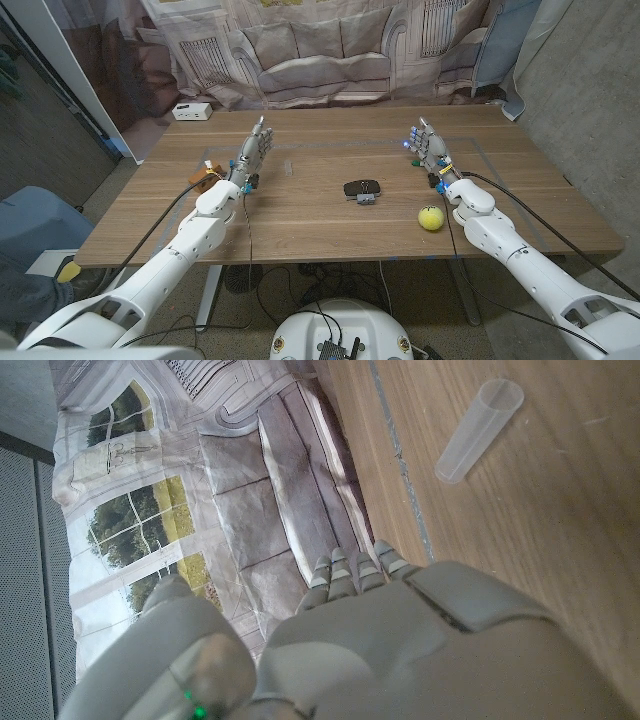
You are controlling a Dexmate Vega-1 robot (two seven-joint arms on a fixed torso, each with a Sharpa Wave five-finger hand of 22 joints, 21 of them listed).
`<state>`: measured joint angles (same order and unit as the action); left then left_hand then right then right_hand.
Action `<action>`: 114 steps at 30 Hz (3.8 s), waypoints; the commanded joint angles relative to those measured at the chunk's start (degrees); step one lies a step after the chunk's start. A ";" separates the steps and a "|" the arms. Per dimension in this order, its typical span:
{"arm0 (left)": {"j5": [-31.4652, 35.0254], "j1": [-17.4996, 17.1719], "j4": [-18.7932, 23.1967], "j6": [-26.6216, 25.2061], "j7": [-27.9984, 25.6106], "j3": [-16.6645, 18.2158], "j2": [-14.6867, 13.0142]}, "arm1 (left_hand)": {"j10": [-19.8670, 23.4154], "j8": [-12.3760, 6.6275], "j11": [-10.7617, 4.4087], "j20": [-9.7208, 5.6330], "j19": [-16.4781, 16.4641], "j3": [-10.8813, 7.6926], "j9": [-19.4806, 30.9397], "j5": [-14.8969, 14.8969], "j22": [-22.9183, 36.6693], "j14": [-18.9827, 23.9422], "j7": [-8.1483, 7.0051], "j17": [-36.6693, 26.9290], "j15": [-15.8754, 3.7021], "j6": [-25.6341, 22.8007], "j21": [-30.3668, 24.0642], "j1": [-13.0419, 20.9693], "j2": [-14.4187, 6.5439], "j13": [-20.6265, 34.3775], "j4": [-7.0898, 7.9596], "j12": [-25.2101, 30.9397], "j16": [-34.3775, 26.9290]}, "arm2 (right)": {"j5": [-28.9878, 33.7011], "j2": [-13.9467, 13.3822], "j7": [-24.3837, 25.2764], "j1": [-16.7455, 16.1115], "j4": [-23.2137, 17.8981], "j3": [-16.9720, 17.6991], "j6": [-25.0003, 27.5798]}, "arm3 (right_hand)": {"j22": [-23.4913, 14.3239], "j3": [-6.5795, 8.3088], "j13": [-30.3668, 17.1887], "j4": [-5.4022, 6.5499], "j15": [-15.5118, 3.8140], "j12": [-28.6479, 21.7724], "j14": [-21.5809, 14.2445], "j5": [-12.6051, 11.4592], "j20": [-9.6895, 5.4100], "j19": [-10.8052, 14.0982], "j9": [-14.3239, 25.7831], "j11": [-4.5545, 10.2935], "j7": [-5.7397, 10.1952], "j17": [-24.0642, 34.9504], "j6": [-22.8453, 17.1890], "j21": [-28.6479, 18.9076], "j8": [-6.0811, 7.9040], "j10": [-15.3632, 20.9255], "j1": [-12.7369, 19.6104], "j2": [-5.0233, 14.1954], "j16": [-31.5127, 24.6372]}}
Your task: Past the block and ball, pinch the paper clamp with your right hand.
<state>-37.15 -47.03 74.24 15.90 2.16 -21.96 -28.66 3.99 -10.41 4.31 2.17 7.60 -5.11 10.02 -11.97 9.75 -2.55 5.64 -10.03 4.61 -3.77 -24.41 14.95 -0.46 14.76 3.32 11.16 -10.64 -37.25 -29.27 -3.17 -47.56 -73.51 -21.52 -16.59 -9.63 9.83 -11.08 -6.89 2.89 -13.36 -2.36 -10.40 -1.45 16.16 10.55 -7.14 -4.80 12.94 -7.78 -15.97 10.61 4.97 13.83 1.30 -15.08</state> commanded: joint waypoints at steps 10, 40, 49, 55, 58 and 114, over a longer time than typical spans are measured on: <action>1.54 -1.84 5.93 -2.24 -1.55 -0.08 -2.83 | 2.69 -0.99 0.78 1.03 -0.55 -0.54 0.10 0.00 0.12 3.30 0.67 -0.21 0.95 -2.55 0.71 1.26 -0.61 -1.07 -0.57 1.34 -1.12 | 2.46 -1.78 0.80 -3.11 -2.44 0.29 -3.91 | -0.18 0.51 -0.33 -0.22 0.95 -1.07 -2.92 -0.12 0.15 3.33 0.33 -0.28 -0.01 -0.11 -3.21 -0.22 1.48 4.25 0.68 0.15 -0.63; 2.79 -1.76 6.72 -0.13 -0.45 -0.32 -3.26 | 12.75 -2.10 1.01 3.25 -11.93 -0.03 0.26 0.71 0.17 14.31 1.40 -0.27 0.45 -12.63 1.17 1.88 -0.52 -3.04 -2.00 3.84 -2.36 | 3.61 -8.15 -6.47 -7.16 -5.96 2.11 -11.30 | -0.18 1.21 -0.42 -0.78 0.28 -0.91 -3.07 -0.08 -0.07 3.48 0.35 0.01 0.93 -0.42 -4.09 0.90 1.51 5.64 2.15 1.14 0.01; 3.88 -4.17 10.34 0.93 -2.55 0.62 -4.43 | 13.32 -2.08 1.10 3.54 -12.41 -0.01 0.27 0.73 0.18 14.84 1.45 -0.27 0.40 -13.33 1.42 1.93 -0.57 -3.09 -2.10 3.89 -2.26 | 10.05 -9.59 1.87 -11.84 -13.60 2.85 -10.98 | -0.19 1.27 -0.42 -0.91 0.23 -0.78 -2.68 -0.01 -0.06 3.37 0.32 0.11 0.93 -0.48 -4.20 1.17 1.45 5.66 2.40 1.16 0.30; 4.83 -6.67 15.22 -0.78 -4.59 1.61 -7.02 | 13.64 -2.14 0.91 3.57 -12.51 -0.12 0.28 0.71 0.19 15.20 1.38 -0.27 0.40 -13.99 1.68 2.06 -0.82 -3.12 -2.18 3.89 -2.20 | 16.48 -10.79 9.29 -15.26 -20.71 3.12 -7.05 | -0.18 1.41 -0.42 -1.12 0.12 -0.71 -2.72 0.04 -0.04 3.35 0.31 0.14 1.30 -0.57 -4.86 1.41 1.61 5.85 2.83 1.22 0.45; 4.62 -7.74 15.66 0.90 -4.28 2.18 -7.13 | 13.73 -2.08 0.88 3.59 -12.48 -0.19 0.29 0.70 0.20 15.24 1.41 -0.27 0.39 -14.01 1.80 2.14 -0.95 -3.13 -2.21 3.88 -2.14 | 18.95 -10.72 11.19 -15.98 -22.45 3.06 -7.05 | -0.18 1.46 -0.42 -1.19 0.04 -0.72 -2.71 0.06 -0.05 3.35 0.31 0.24 1.29 -0.60 -4.94 1.49 1.61 5.99 2.99 1.24 0.51; 3.49 -12.57 13.19 10.51 2.64 5.14 -9.94 | 14.19 -1.34 0.96 3.75 -12.23 -1.00 0.33 0.90 0.26 15.08 1.54 -0.28 0.53 -15.01 3.92 3.19 -2.41 -3.22 -2.96 3.22 -1.01 | 48.41 -13.21 28.42 -29.52 -44.74 3.66 12.31 | -0.18 3.01 -0.29 -2.53 -1.64 1.29 -0.88 0.08 -1.14 2.52 0.26 3.05 3.10 -1.20 -3.66 3.56 0.62 3.66 7.36 1.67 2.44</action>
<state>-34.31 -58.03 87.08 23.64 4.33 -17.39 -38.23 17.61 -11.86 5.22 5.73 -4.62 -5.88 10.28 -11.23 9.74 12.39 7.16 -9.99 5.00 -18.43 -20.56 17.60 -2.51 11.46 0.47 14.53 -11.97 4.38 -40.99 22.88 -74.54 -113.54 -18.22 -10.67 -9.73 12.21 -11.23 -9.26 1.47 -12.47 -3.63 -10.40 -2.16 18.73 10.67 -4.67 -2.41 11.71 -11.54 -12.84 11.43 8.86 20.17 2.81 -12.90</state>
